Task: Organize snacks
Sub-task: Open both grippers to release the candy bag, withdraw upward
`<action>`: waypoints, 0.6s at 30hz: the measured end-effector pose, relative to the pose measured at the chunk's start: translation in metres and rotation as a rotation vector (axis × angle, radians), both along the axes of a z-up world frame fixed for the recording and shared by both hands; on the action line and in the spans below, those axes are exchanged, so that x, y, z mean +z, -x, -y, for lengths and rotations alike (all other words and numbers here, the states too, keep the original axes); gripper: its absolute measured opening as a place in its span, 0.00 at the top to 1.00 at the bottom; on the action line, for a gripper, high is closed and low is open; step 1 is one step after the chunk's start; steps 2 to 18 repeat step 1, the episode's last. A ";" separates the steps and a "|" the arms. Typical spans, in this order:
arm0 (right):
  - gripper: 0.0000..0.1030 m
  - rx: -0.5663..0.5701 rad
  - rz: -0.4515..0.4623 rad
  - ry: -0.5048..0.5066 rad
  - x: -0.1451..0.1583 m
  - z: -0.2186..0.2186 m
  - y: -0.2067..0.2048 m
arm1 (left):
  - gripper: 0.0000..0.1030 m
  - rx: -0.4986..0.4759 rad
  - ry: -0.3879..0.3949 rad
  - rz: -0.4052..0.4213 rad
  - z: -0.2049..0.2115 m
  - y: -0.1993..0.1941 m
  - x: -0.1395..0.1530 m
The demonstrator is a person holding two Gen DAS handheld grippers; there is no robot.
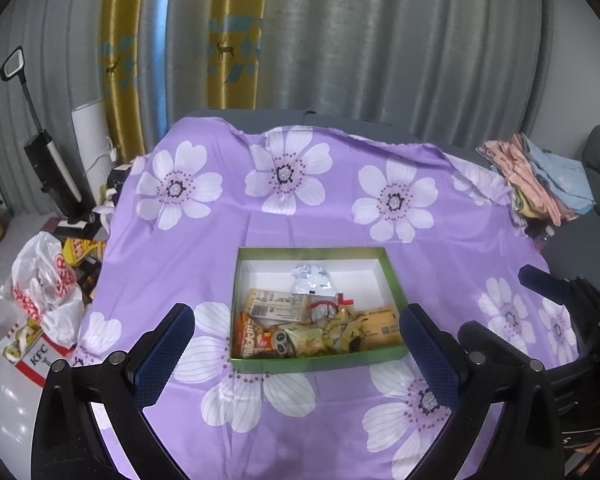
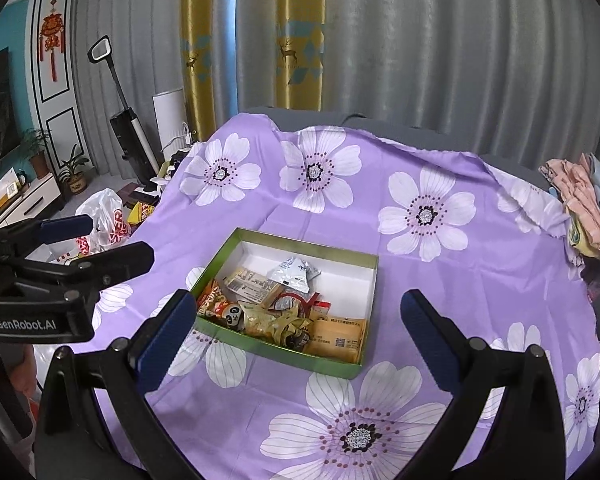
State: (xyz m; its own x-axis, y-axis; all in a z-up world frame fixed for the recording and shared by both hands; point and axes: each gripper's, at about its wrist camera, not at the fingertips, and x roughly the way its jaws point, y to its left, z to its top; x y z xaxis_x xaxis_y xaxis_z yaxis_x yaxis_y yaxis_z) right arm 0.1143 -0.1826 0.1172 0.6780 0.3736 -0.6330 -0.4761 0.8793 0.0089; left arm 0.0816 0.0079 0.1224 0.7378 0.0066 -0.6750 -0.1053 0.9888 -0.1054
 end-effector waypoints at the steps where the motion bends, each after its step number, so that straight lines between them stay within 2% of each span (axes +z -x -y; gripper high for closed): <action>1: 0.00 0.000 -0.001 0.000 0.000 0.000 0.000 | 0.01 0.002 0.000 -0.001 0.000 0.000 0.000; 18: 0.00 0.000 -0.001 0.000 0.000 0.000 0.000 | 0.01 0.002 0.000 -0.001 0.000 0.000 0.000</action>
